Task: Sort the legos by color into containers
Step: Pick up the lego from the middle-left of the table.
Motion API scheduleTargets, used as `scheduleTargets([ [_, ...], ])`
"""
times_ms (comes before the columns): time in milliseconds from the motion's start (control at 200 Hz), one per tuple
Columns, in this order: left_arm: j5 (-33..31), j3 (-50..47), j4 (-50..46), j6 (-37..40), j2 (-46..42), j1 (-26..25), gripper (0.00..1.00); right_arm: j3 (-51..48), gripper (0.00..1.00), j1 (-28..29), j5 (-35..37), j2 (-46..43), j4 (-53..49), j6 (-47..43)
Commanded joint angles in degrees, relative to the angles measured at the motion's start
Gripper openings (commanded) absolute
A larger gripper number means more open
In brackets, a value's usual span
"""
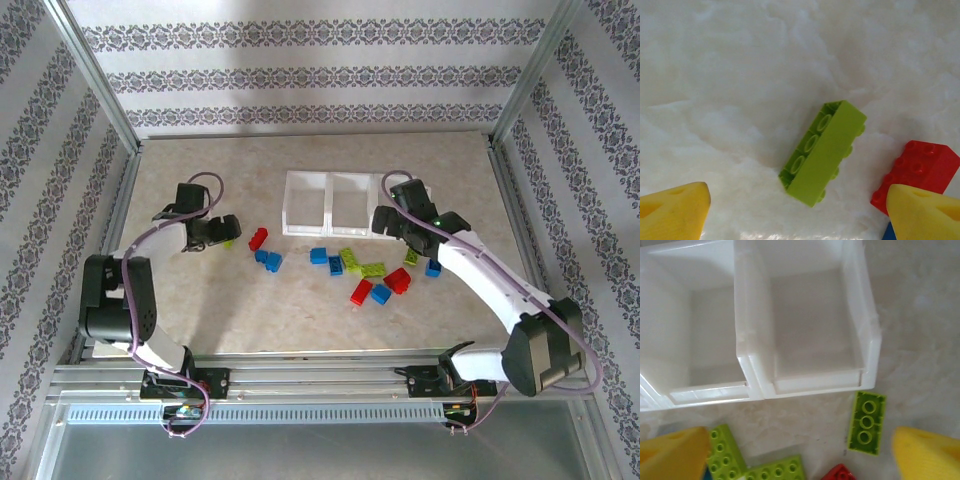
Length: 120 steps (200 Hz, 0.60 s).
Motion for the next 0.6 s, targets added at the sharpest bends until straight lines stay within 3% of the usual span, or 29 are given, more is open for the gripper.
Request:
scheduleTargets([
  [0,-2.31,3.57,-3.82,2.18,3.20,-2.19,0.88,-2.06,0.98,-0.85,4.13,-3.50,1.08,2.48],
  [260,-5.00,9.42,-7.20,0.36,11.89,-2.98,0.63,-4.83,0.98,-1.90,6.10,-8.43,0.29,3.62],
  [595,-7.03,10.87,-7.67,-0.70,13.35,-2.94,0.28,-7.33,0.98,-2.52,8.28,-9.90,-0.06,5.19],
])
